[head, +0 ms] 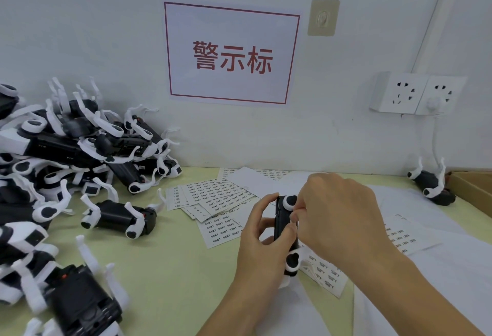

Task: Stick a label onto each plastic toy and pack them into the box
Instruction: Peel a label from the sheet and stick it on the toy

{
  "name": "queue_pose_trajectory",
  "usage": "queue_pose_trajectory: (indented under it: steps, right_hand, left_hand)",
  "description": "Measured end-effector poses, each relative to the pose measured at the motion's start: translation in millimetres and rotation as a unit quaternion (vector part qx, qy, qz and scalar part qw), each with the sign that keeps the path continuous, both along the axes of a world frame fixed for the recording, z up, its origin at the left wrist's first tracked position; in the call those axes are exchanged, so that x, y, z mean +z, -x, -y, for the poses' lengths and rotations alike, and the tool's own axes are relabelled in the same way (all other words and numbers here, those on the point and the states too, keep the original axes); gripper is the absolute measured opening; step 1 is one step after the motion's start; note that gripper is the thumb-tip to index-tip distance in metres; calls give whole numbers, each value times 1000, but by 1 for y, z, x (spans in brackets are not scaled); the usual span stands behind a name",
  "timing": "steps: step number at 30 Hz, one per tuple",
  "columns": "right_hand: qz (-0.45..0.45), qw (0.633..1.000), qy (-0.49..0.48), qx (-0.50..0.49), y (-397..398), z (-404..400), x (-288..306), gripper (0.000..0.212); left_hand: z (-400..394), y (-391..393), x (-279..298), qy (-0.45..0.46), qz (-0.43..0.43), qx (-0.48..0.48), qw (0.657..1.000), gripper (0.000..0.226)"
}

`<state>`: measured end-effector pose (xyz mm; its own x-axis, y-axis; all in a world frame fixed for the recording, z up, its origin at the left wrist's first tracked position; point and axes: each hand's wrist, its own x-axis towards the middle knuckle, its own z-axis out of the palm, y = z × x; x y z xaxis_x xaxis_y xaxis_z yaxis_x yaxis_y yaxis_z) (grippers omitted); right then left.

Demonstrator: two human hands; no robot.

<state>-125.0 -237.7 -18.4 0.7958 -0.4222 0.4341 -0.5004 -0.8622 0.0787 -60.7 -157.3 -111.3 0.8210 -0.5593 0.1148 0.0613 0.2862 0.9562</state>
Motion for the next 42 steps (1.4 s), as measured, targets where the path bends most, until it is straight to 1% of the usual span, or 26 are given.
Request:
queue_pose_trajectory:
  steps: [6, 9, 11, 13, 15, 18, 21, 23, 29, 31, 35, 37, 40, 42]
  right_hand:
    - [3, 1000, 4, -3, -2, 0, -1, 29]
    - [-2, 1000, 14, 7, -2, 5, 0, 21]
    - [-7, 1000, 1, 22, -1, 12, 0, 14]
    - [-4, 998, -32, 45, 1, 22, 0, 13]
    - [8, 992, -88, 85, 3, 32, 0, 12]
    - [2, 969, -181, 171, 5, 43, 0, 11]
    - [-17, 950, -215, 225, 6, 45, -1, 18]
    - [-32, 950, -202, 237, 7, 43, -3, 23]
    - [-66, 964, -124, 227, 7, 33, -7, 37]
    - [-76, 963, -123, 227, 7, 31, -6, 40]
    - [-65, 953, -163, 247, 8, 31, -3, 45]
    - [-49, 954, -162, 249, 7, 33, -3, 44]
    - [-27, 959, -143, 243, 6, 36, -4, 37]
    - [-31, 960, -132, 246, 5, 37, -6, 42]
  left_hand:
    - [-1, 0, 0, 4, -7, -6, 1000, 46]
    - [-1, -1, -2, 1, -13, -9, 1000, 47]
    - [0, -1, -3, -2, -15, -10, 1000, 49]
    - [0, -2, -3, -3, -17, -10, 1000, 48]
    - [-1, -2, -3, -3, -27, -9, 1000, 45]
    - [-1, -1, -1, 0, -48, -5, 999, 42]
    - [-1, -3, -1, 1, -69, -1, 998, 40]
    - [0, -4, -1, -2, -74, -2, 997, 40]
    - [0, -7, 0, -3, -108, 4, 994, 44]
    - [-1, -9, -1, 6, -124, -1, 992, 44]
    - [-1, -10, -1, 29, -140, -12, 990, 43]
    - [0, -11, -2, 39, -143, -12, 989, 43]
    - [1, -13, -5, 51, -151, -10, 987, 42]
    - [2, -13, -5, 58, -152, -14, 987, 41]
